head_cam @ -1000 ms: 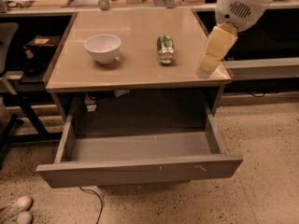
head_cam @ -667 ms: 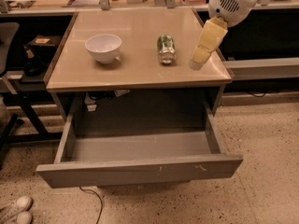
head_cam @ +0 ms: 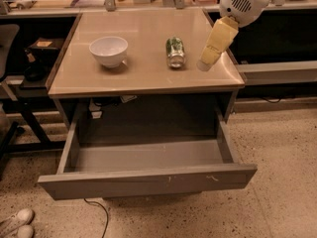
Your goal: Place green can into top drawer
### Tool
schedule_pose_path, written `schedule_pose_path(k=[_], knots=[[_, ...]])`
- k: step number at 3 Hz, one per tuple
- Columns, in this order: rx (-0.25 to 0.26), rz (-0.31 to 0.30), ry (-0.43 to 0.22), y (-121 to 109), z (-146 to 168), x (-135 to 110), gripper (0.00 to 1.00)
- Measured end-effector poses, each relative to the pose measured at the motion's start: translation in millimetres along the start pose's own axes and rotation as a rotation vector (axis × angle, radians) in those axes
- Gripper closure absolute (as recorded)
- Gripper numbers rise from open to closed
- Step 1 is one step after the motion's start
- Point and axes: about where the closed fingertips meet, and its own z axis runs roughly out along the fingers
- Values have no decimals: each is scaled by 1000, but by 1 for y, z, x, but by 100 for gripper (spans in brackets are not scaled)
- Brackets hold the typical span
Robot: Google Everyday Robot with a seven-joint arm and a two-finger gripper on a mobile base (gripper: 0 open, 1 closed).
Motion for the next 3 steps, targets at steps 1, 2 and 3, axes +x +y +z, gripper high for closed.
schedule_pose_path(k=[1, 2, 3], knots=[[-43, 49, -34, -11, 16, -17, 0], [-86, 98, -53, -29, 34, -37, 0], [-117, 132, -58, -43, 52, -53, 0]])
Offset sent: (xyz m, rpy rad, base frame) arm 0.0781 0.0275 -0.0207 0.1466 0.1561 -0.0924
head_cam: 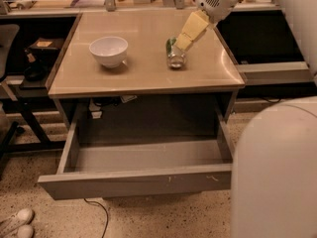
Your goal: Place green can into top drawer
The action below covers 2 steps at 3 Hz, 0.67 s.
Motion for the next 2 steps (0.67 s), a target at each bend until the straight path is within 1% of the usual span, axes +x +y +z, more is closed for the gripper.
schedule_pose_path(k=[1, 2], knots=[[17, 48, -3, -14, 12, -16, 0], [31, 46, -28, -19, 14, -24, 0]])
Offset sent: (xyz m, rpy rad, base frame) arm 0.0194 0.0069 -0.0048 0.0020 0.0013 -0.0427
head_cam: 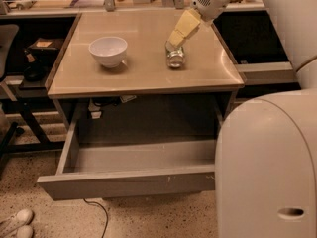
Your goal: Place green can into top drawer
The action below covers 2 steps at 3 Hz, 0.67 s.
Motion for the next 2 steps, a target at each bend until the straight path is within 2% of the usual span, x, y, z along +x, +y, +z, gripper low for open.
schedule_pose_path(k=[1, 2], knots=[[-27, 30, -21, -5, 15, -8, 0], [-49, 88, -29, -16, 34, -15, 0]])
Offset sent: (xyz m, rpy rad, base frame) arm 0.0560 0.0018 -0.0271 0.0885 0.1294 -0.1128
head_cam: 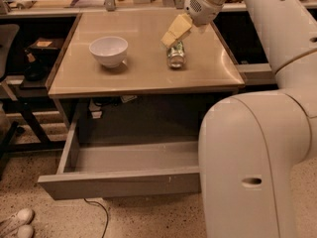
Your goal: Place green can into top drawer
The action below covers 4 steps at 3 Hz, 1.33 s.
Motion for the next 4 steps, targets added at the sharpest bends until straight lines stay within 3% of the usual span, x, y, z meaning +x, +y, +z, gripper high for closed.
schedule_pose_path(k=[2, 4], knots=[[-9, 70, 2, -15, 25, -10, 0], [27, 115, 16, -25, 45, -23, 0]])
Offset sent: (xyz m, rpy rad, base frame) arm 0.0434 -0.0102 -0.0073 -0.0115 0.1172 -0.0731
